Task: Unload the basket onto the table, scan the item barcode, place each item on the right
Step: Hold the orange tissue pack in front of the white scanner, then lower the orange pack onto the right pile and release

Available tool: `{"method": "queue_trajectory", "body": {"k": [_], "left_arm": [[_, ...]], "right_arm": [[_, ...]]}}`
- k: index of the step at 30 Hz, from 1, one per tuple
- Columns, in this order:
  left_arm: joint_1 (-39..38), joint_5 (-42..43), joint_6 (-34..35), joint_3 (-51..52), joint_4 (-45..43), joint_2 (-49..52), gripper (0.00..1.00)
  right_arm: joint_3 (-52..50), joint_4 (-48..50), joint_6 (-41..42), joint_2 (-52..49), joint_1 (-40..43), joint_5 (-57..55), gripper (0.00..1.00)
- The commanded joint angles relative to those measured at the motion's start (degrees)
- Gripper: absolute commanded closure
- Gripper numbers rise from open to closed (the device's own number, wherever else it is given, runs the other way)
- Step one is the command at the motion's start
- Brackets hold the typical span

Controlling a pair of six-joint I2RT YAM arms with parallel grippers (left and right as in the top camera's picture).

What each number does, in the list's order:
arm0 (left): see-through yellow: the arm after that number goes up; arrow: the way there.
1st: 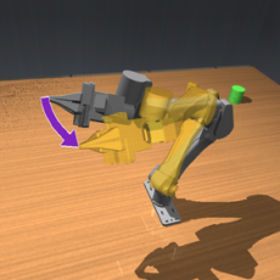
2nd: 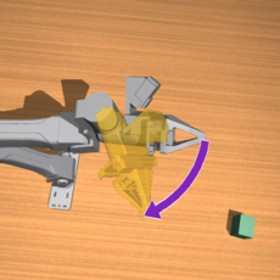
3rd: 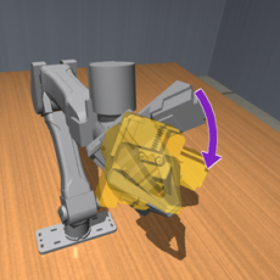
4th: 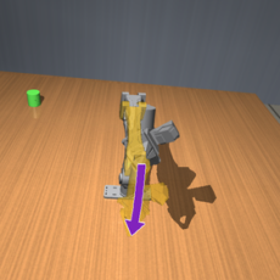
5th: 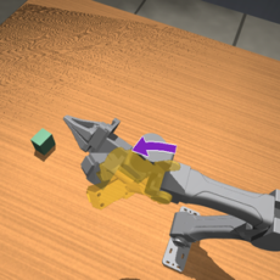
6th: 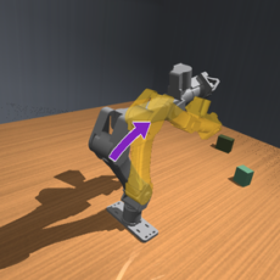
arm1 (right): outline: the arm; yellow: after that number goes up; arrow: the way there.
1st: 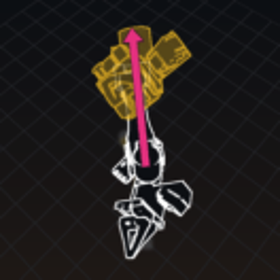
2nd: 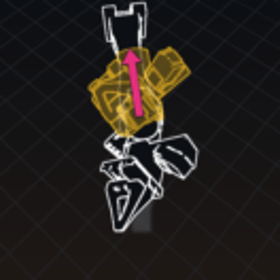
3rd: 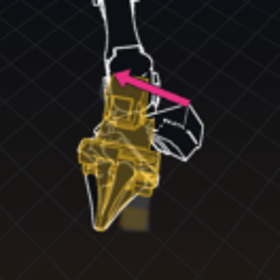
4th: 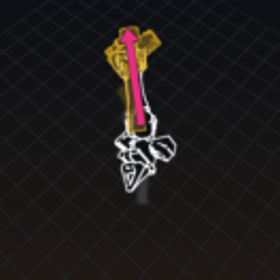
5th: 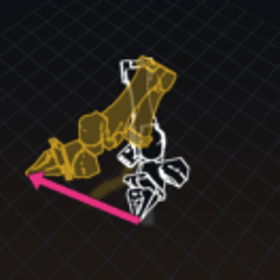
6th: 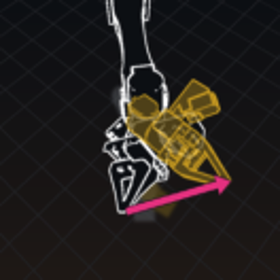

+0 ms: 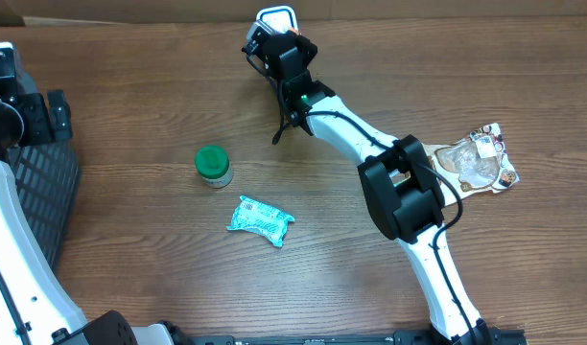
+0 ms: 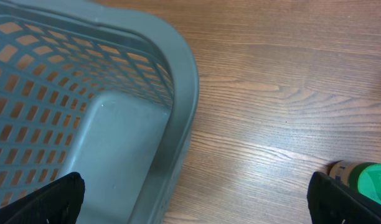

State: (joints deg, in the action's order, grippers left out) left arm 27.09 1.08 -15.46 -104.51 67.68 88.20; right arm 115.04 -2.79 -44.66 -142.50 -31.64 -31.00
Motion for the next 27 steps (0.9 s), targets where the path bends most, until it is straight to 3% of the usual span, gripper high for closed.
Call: {"method": "queue_trajectory", "body": {"k": [1,9,16,20,27], "left_arm": [[-0.11,0.02,-1.27,-0.24,-0.22,0.31,0.00],[-0.11,0.02,-1.27,-0.24,-0.22,0.31,0.00],[-0.11,0.02,-1.27,-0.24,-0.22,0.31,0.00],[-0.11,0.02,-1.27,-0.24,-0.22,0.31,0.00],[-0.11,0.02,-1.27,-0.24,-0.22,0.31,0.00]], "right_arm": [[0.52,-8.26,15.19,11.50,-0.59,2.36,0.96],[0.52,-51.60,59.69,28.89,-0.48,26.47,0.96],[-1.14,-81.11,63.32,30.18,2.99,26.64,0.96],[-6.78,-85.44,66.29,30.21,7.52,26.67,0.96],[-18.47,-83.87,70.38,30.21,19.50,28.63,0.96]]}}
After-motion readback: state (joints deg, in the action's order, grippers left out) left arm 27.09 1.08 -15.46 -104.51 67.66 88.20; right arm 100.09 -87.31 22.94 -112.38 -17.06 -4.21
